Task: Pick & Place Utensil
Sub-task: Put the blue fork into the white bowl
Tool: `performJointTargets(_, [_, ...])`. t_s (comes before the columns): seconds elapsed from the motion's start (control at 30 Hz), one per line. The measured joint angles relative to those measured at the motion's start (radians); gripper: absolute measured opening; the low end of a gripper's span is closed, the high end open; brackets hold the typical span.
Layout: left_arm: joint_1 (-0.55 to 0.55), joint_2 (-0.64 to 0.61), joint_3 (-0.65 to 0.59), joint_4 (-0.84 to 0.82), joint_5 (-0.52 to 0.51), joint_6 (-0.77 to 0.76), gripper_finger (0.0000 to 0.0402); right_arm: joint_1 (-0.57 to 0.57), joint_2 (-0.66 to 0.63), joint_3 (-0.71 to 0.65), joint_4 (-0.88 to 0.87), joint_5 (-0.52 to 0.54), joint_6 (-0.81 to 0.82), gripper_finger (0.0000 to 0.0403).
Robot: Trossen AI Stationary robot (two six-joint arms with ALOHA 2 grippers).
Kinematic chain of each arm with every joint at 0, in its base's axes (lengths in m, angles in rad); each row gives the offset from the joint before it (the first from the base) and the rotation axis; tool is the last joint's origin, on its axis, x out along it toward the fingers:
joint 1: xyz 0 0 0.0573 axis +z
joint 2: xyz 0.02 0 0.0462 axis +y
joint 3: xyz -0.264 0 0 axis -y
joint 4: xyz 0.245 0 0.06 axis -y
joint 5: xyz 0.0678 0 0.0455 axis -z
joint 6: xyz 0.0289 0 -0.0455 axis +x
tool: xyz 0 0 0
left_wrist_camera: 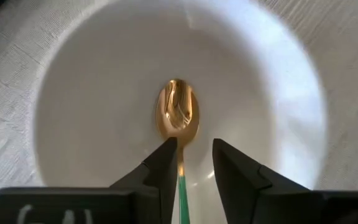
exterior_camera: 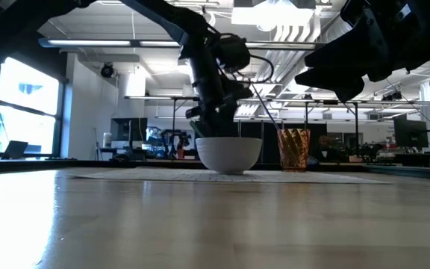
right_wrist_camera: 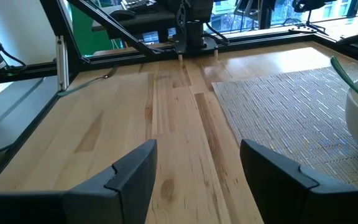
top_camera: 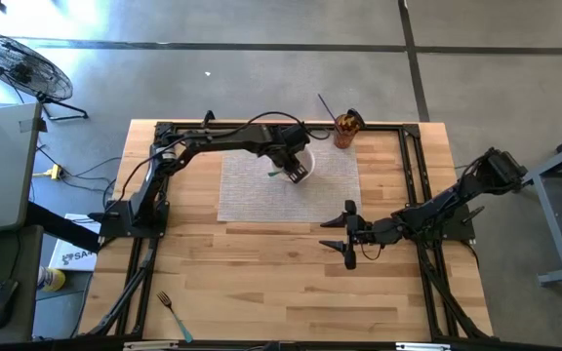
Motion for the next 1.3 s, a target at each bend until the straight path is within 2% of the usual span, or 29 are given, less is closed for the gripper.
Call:
performJointTargets(0.2, [-0.016,-0.002,0.166,-0.205,-0.003,0.016,0.0102,0.0,0.0,0.0,-0.002,0.001,0.0,0.0224])
performJointTargets(0.3, [-0.062,-0.029,0.231,-0.348,-0.044,0.018,0.0102,0.0,0.0,0.0,-0.009,0.001,0.001,0.0224])
performJointTargets(0.47, [-0.21,-0.112,0.237,-0.486,-0.155,-0.03,0.0102,0.0,0.0,0.0,-0.016,-0.002,0.009,0.0224])
performJointTargets(0.63, [-0.429,-0.175,0.238,-0.635,-0.247,-0.156,0.0102,0.0,0.0,0.0,-0.025,-0.006,0.023,0.0224])
performJointTargets(0.87, [-0.756,-0.184,0.237,-0.812,-0.29,-0.535,0.0102,0.0,0.0,0.0,-0.024,-0.01,0.026,0.0224])
performJointTargets(1.0, [-0.923,-0.181,0.175,-0.803,-0.251,-0.764,0.0102,0.0,0.0,0.0,-0.024,-0.01,0.039,0.0224])
performJointTargets(1.1, [-1.035,-0.184,0.113,-0.807,-0.172,-0.949,0.0102,0.0,0.0,0.0,-0.023,-0.009,0.051,0.0224])
performJointTargets(1.3, [-1.197,-0.183,-0.022,-0.742,0.064,-1.347,0.0101,0.0,0.0,0.0,-0.019,0.003,0.047,0.0224])
